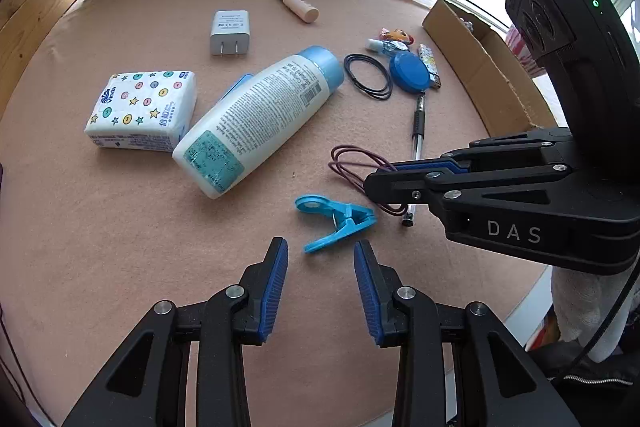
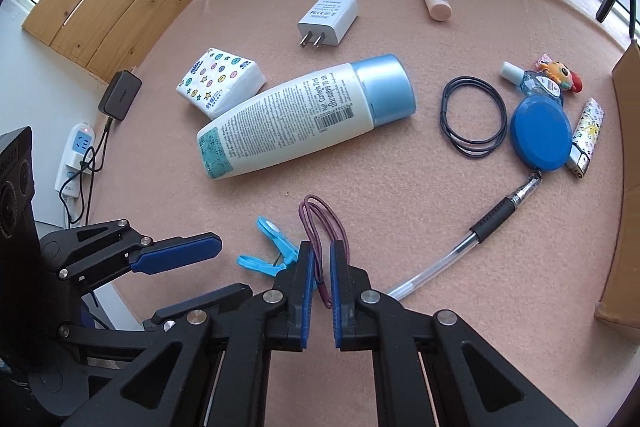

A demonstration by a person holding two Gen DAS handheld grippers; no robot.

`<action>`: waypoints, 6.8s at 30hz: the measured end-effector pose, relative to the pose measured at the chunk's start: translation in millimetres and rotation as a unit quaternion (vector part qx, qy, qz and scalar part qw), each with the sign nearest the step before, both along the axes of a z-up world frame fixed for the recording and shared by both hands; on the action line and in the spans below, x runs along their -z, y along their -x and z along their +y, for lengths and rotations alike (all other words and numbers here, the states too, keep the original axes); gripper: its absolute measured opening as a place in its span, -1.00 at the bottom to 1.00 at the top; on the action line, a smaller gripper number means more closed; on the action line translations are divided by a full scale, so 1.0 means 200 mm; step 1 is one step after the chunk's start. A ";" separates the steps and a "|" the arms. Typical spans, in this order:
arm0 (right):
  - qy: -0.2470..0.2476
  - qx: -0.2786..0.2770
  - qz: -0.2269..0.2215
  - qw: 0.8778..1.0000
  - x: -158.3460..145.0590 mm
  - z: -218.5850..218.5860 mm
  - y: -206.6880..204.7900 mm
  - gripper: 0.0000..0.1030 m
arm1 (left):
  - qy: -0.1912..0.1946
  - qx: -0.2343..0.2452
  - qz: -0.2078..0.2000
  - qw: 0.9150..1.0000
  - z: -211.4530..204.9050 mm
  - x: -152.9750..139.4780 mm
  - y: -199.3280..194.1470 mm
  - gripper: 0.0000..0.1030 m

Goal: Organize objects
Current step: 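Close the right tool on the purple cable while the left tool grasps the blue clothespin, then carry the clothespin in the left tool and cable in the right tool over the box, then open the left tool over the box while the right tool releases the cable, then move the left tool to the white adapter while the right tool approaches the blue tape measure, then close the left tool on the white adapter while the right tool grasps the blue tape measure, then lift the adapter with the left tool while the right tool carries the tape measure to the box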

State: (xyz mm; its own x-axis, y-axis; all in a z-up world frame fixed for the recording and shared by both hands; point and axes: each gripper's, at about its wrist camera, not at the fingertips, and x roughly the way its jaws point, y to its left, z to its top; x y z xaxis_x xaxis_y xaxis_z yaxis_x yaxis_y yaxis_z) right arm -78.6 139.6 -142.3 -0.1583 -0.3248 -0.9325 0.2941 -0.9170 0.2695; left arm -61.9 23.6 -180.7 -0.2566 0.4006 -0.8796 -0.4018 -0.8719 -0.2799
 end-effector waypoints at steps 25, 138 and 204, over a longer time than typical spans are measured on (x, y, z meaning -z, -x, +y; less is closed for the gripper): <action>0.022 0.075 0.015 0.997 -0.06 0.25 -0.01 -0.93 | -0.021 0.019 0.005 1.000 0.14 0.01 0.02 -0.91; -0.055 0.230 0.064 0.969 -0.14 0.56 0.26 0.22 | 0.040 -0.072 0.007 0.997 -0.01 -0.07 0.88 -0.06; -0.175 0.071 0.019 0.982 0.08 0.23 0.51 0.08 | 0.059 -0.076 -0.007 0.995 0.02 0.12 1.01 -0.24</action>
State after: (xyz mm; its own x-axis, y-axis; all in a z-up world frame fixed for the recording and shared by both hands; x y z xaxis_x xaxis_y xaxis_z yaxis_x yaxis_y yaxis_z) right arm -181.3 185.2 -157.5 -0.2166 0.0421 -0.9754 0.1596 -0.9841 -0.0779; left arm -263.5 26.7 -204.2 -0.2944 0.2510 -0.9221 -0.2600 -0.9495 -0.1755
